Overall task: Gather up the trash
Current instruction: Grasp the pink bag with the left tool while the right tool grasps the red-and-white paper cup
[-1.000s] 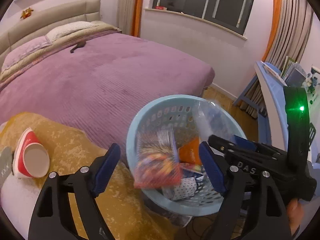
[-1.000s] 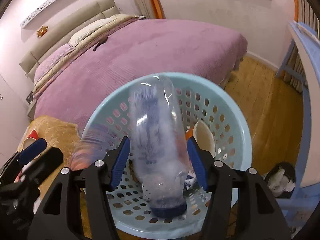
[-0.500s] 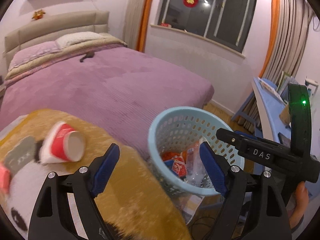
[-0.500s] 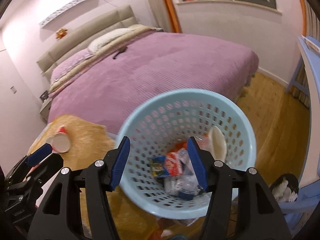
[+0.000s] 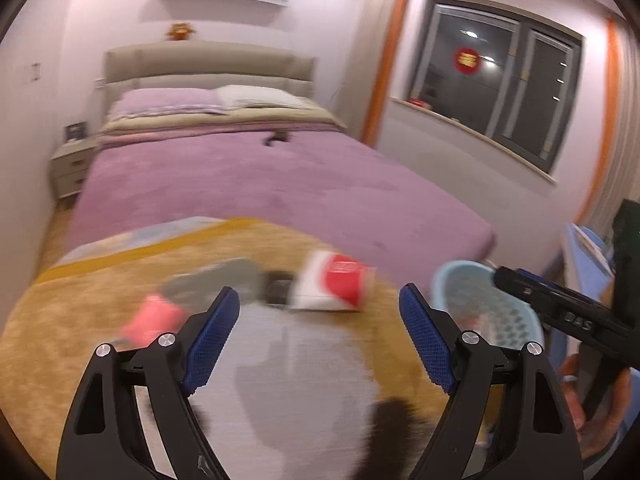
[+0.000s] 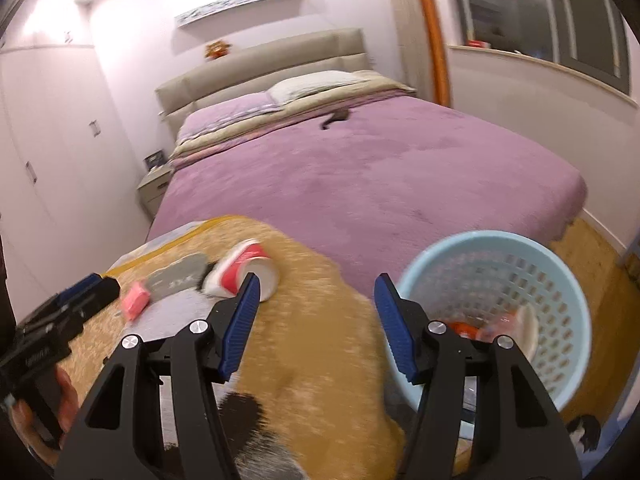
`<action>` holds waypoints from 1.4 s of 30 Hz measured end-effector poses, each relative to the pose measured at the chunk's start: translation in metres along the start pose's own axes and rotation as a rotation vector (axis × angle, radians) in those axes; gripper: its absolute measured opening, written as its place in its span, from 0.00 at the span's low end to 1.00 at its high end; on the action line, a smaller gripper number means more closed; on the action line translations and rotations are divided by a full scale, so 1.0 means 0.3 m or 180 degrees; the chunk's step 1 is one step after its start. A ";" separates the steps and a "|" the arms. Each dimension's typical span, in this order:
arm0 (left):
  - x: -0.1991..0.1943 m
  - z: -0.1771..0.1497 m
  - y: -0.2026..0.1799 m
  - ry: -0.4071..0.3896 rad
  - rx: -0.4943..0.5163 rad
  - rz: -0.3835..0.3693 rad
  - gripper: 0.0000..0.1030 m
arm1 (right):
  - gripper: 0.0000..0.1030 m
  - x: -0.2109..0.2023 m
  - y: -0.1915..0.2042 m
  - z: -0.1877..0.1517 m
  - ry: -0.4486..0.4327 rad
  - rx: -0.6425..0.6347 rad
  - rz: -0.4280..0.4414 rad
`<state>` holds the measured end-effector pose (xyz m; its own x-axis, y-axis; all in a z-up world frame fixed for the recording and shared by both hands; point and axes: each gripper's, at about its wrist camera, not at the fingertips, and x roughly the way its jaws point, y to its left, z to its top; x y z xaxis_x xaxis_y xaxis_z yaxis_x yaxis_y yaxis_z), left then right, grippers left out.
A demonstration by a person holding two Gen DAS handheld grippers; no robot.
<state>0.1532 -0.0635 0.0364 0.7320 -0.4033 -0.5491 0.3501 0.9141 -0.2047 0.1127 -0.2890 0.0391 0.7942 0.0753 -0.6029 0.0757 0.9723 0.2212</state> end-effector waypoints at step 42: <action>0.253 -0.091 0.374 0.0672 0.0049 0.1076 0.39 | 0.65 0.551 0.240 -0.016 0.0537 -0.0207 0.0244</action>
<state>0.2320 0.0097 -0.0503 0.6718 -0.0606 -0.7382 0.1198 0.9924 0.0275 0.2466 -0.2054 -0.0482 0.6834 0.1805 -0.7074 -0.0246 0.9741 0.2247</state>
